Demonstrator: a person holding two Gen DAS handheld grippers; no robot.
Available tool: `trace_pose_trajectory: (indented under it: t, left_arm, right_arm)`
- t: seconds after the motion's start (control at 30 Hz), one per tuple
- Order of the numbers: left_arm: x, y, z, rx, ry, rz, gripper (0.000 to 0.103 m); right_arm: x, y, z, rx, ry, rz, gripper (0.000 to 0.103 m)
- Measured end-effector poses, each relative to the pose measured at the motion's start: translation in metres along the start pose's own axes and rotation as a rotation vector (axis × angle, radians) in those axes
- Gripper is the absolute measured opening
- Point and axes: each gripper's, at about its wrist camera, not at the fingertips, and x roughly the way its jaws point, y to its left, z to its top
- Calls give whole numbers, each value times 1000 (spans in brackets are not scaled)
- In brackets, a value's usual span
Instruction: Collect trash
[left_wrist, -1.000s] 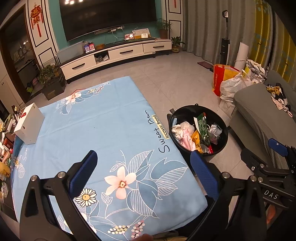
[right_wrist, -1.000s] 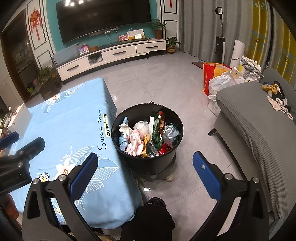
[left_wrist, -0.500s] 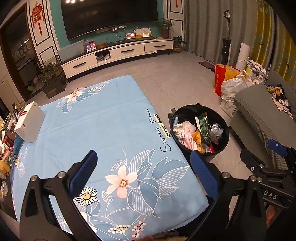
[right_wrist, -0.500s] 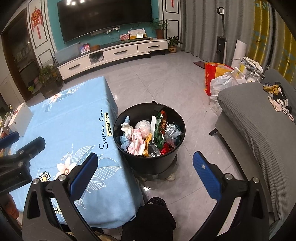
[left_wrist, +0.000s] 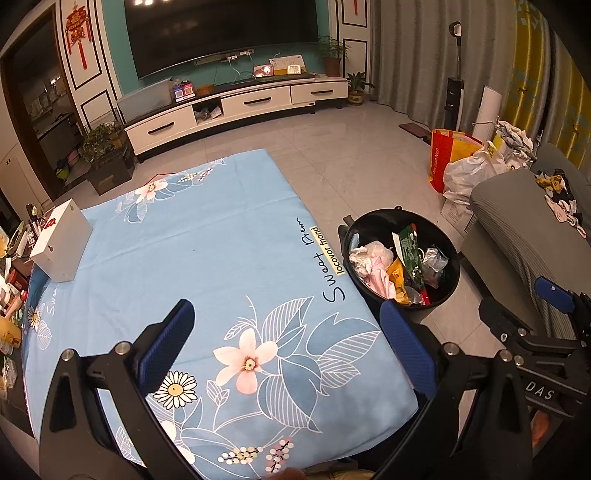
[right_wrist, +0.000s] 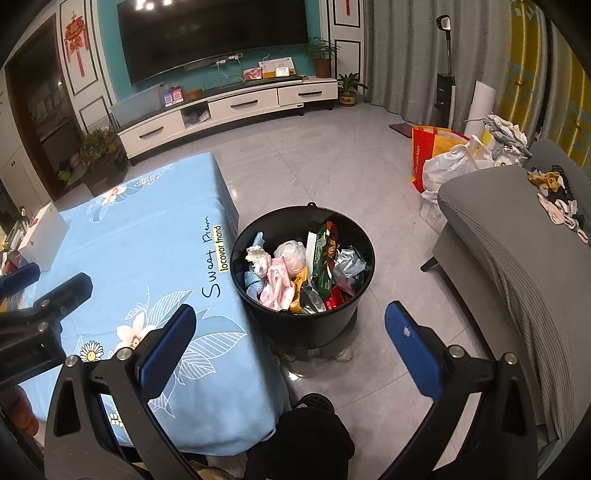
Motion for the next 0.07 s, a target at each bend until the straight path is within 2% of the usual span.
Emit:
trace_pose_trajectory:
  t: [0.07]
  left_arm:
    - [-1,1,0,-4,2,0,100]
  right_arm:
    - [0,0,0,0,1,1,100]
